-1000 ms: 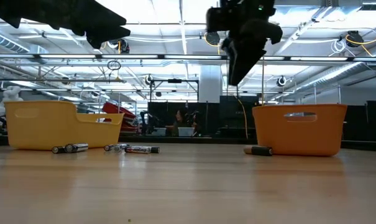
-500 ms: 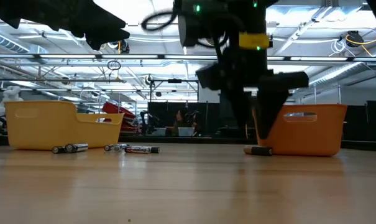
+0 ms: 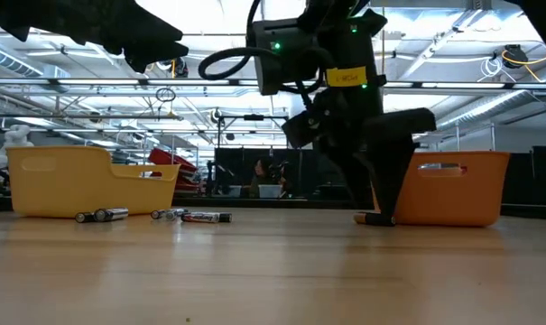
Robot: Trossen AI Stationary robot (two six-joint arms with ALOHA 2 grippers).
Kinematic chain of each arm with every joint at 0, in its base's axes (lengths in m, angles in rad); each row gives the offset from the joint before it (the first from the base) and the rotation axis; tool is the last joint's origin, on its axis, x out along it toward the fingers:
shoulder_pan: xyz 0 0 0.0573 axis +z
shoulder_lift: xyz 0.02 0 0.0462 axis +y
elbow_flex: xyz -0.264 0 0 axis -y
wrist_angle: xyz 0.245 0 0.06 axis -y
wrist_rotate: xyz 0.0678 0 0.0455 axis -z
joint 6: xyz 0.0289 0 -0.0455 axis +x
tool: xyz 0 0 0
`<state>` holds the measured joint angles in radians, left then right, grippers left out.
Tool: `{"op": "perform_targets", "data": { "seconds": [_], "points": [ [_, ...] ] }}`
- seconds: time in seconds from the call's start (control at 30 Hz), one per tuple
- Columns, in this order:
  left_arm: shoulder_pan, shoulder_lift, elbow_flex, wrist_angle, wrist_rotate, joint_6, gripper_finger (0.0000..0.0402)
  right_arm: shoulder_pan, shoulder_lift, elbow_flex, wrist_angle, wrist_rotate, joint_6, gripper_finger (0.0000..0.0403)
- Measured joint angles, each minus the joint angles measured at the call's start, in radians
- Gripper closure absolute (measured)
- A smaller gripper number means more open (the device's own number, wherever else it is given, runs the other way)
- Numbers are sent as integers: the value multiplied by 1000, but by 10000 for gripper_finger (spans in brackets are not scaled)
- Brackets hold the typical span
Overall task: Sort batteries
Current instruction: Put the black battery into the orange bin
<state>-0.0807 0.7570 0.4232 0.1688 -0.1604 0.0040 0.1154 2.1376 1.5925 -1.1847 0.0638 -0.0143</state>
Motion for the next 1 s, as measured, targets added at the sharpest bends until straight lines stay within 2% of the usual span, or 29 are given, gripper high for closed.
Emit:
{"op": "perform_targets", "data": {
  "seconds": [0.1,0.4,0.73,0.83,1.0],
  "points": [
    [0,0,0,0,0,0,187,-12,0,0,-1,-37,15,132],
    [0,0,0,7,0,0,187,-11,31,0,5,-43,-16,174],
    [0,0,0,26,0,1,187,-10,58,4,9,-47,-101,199],
    [0,0,0,26,0,1,187,10,58,3,14,-29,-159,227],
    [0,0,0,25,0,2,187,30,59,2,22,-27,-182,300]
  ]
}}
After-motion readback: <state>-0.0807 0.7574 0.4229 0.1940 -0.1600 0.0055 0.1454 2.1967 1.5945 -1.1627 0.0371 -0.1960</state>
